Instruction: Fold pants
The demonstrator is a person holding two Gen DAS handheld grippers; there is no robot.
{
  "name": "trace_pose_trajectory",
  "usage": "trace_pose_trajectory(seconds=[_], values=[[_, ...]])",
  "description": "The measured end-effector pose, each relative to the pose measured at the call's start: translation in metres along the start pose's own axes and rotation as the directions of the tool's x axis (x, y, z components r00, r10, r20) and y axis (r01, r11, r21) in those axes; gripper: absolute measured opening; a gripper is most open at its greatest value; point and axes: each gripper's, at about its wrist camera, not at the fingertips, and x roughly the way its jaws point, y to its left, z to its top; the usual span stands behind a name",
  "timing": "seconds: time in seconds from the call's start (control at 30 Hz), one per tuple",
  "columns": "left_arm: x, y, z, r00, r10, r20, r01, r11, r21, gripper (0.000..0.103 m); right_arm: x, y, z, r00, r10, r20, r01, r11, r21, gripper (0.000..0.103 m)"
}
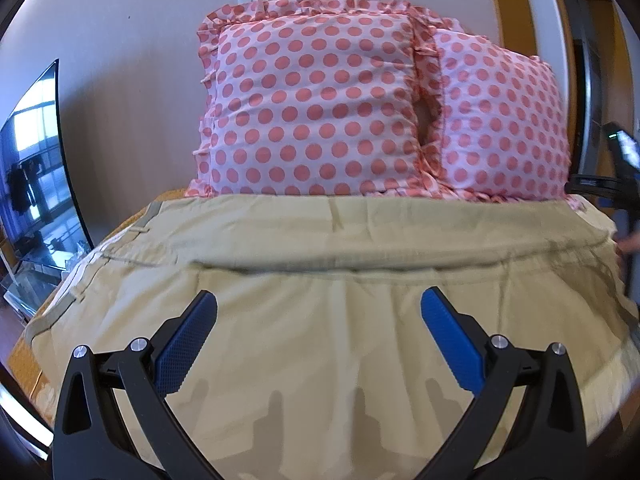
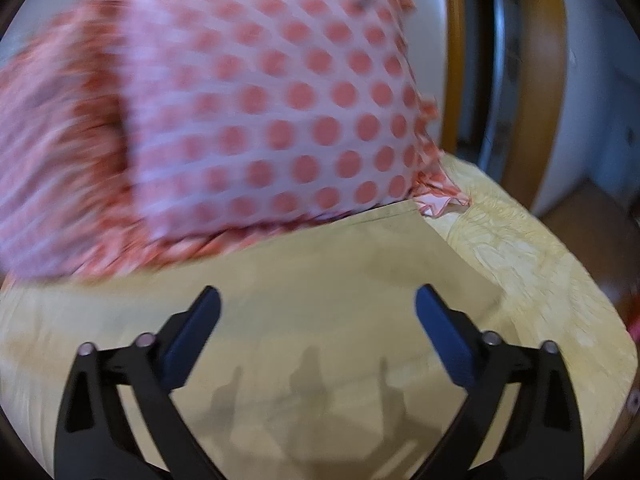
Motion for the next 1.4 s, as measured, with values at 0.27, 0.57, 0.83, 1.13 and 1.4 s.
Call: trace_pose_trajectory(seconds=[0.27,0.57,0.83,1.13,1.4], values=[[0.038,0.009,0.01,0.992,-0.111,-0.059,0.105,0.989,-0.1,0.102,0.134,-0.009,0.054,0.969,-0.149,-0.198,0.183,0.969,0.165,0.078],[0.046,0.018,0.005,0.986,-0.142,-0.088,0.126,0.978,-0.167,0.102,0.152,-0.021,0.049,0.96,-0.191,-0.203,0.218,0.969,0.117,0.014],[0.02,0.022,0.003,0.993,-0.115,-0.012,0.112,0.984,-0.142,0.102,0.054,-0.087,0.004,0.98,0.197,0.024,-0.193,0.918,0.347,0.005],[-0.001,0.041,0.005,0.991,-0.131,0.042,0.137,0.968,-0.211,0.102,-0.073,-0.126,-0.135,0.913,0.402,0.073,-0.386,0.79,0.476,0.005],[0.009,0.067,0.027,0.994,-0.105,0.036,0.111,0.959,-0.26,0.102,-0.063,-0.135,-0.16,0.872,0.486,0.056,-0.414,0.671,0.616,0.036]])
